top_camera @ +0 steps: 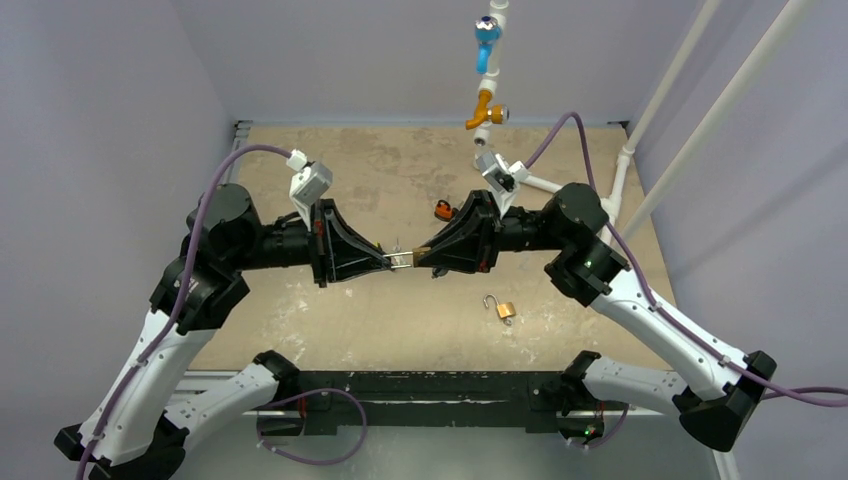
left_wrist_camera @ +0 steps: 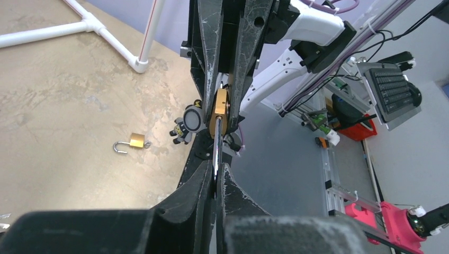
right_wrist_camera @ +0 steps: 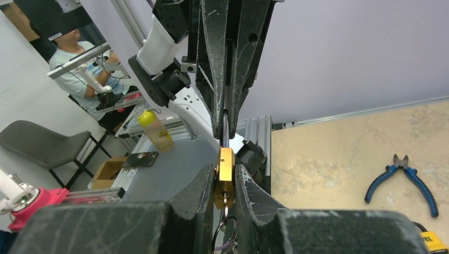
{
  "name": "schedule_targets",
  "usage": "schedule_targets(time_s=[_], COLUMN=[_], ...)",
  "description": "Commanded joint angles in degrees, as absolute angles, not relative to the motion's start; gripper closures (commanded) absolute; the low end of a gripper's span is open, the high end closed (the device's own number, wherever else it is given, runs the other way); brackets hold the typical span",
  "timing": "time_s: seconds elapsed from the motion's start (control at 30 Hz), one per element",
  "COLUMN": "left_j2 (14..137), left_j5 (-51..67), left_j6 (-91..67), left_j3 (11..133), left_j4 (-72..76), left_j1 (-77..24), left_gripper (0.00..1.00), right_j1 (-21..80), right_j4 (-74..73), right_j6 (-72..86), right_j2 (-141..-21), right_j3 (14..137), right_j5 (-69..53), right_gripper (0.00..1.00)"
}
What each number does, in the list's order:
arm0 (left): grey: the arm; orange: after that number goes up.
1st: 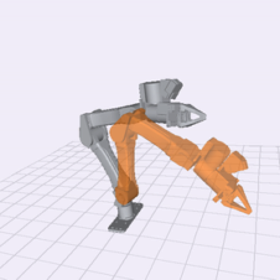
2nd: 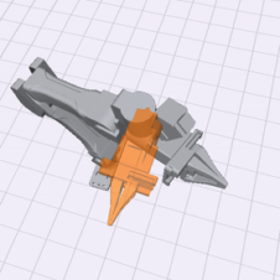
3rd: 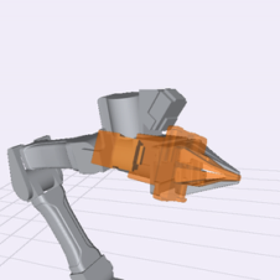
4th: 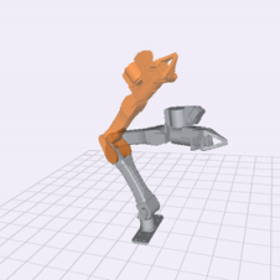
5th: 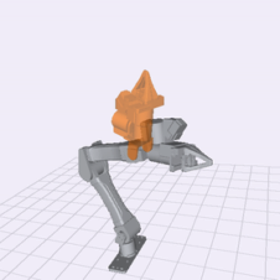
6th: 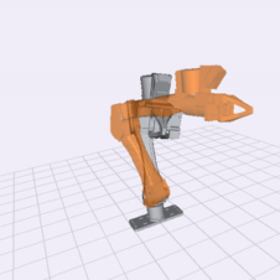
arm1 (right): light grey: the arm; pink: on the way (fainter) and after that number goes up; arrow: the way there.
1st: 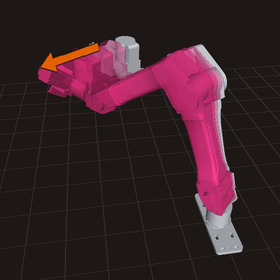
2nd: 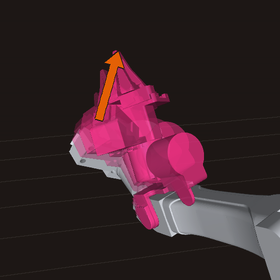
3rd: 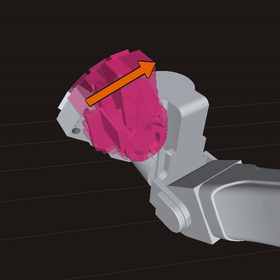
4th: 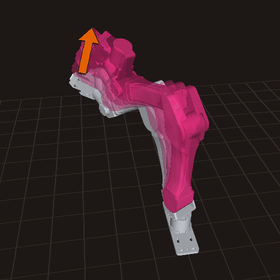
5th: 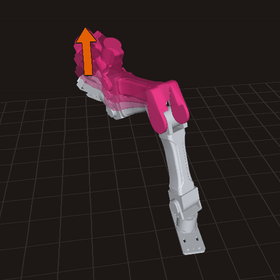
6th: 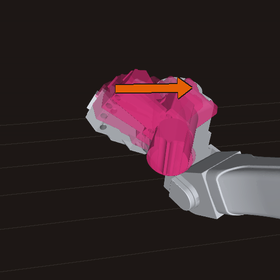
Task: Lock with the key
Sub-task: Lock the lock.
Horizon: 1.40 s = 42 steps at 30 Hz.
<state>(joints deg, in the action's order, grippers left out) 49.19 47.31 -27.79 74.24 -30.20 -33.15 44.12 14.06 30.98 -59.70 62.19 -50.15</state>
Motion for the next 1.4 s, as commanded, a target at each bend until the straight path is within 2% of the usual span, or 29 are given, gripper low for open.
schedule_targets(time_s=[0.0, 0.37, 0.73, 1.37], left_j2=[48.54, 47.95, 47.91, 48.8], left_j5=[42.52, 39.93, 37.17, 35.6], left_j6=[-23.02, -21.88, -21.53, -21.88], left_j3=[75.15, 74.05, 73.48, 73.04], left_j4=[-32.39, -31.94, -31.91, -31.11], left_j1=[-33.32, -34.03, -36.47, -39.48], left_gripper=[1.0, 1.0, 1.0, 1.0], right_j1=[44.86, 46.58, 50.82, 52.36], right_j4=[14.32, 16.15, 15.79, 12.87], right_j6=[32.05, 35.57, 34.82, 32.76], right_j2=[-58.67, -59.33, -62.15, -63.46], right_j3=[64.74, 64.49, 65.89, 67.18], right_j5=[-50.11, -50.52, -46.73, -44.41], right_gripper=[1.0, 1.0, 1.0, 1.0])
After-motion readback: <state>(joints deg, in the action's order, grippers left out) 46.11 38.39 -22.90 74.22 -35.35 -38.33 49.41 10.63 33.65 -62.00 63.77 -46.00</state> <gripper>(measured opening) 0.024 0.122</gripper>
